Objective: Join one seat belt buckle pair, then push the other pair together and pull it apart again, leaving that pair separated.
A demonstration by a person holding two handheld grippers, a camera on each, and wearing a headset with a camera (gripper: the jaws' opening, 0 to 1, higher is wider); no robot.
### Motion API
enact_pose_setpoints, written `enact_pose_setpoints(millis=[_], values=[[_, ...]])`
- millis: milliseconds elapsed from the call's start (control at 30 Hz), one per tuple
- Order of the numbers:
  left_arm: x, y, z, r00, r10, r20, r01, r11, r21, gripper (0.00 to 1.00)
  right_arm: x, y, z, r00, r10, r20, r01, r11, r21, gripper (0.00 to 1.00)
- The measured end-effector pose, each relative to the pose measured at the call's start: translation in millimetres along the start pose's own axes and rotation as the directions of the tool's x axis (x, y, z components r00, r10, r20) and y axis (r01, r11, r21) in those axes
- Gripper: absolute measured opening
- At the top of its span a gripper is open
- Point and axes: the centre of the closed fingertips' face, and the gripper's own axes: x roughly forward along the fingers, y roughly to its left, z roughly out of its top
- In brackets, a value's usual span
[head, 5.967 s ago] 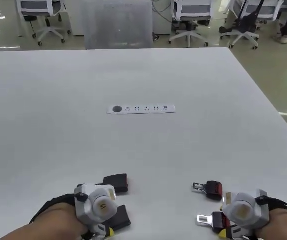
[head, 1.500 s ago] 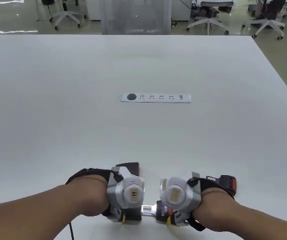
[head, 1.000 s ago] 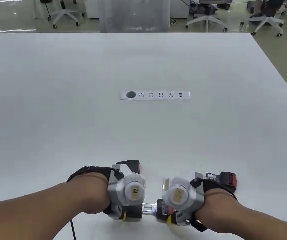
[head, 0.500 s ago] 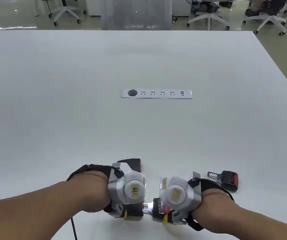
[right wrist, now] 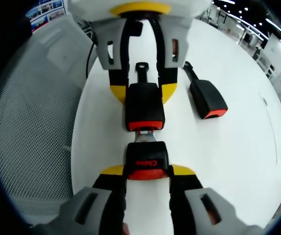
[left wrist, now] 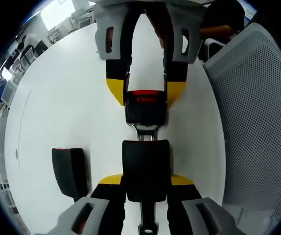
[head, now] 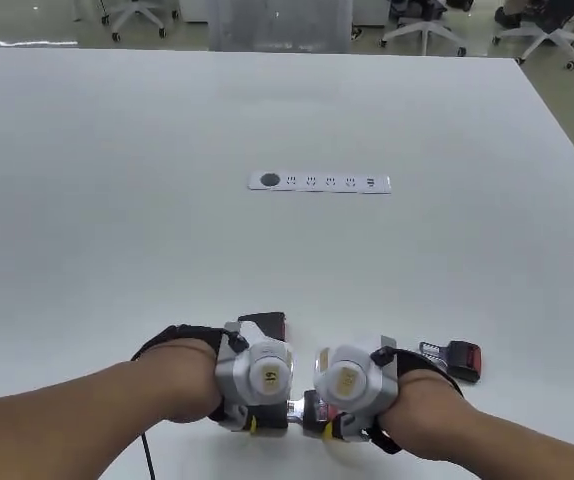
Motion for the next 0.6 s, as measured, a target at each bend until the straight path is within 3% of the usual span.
enact_pose_setpoints(millis=[133, 300, 600], values=[[-0.3, 0.0, 0.2, 1.0, -0.002, -0.002, 0.002, 1.0, 0.005, 0.33, 4.4, 1.7, 7.9, 1.0, 0.004, 0.007, -0.004, 1.0, 0.002, 0.33], [-0.4, 0.4, -0.4, 0.9997, -0.002, 0.026, 0.002, 1.0, -0.002, 0.32, 4.1, 0.1, 9.1, 0.9999, 0.004, 0.013, -0.003, 1.0, -0.004, 0.33], [-0.8, 1.1, 0.1, 0.9991, -0.004, 0.043, 0.004, 1.0, 0.004, 0.32, 7.2, -2.1, 12.5, 0.9999, -0.008, 0.013, 0.007, 1.0, 0.017, 0.32]])
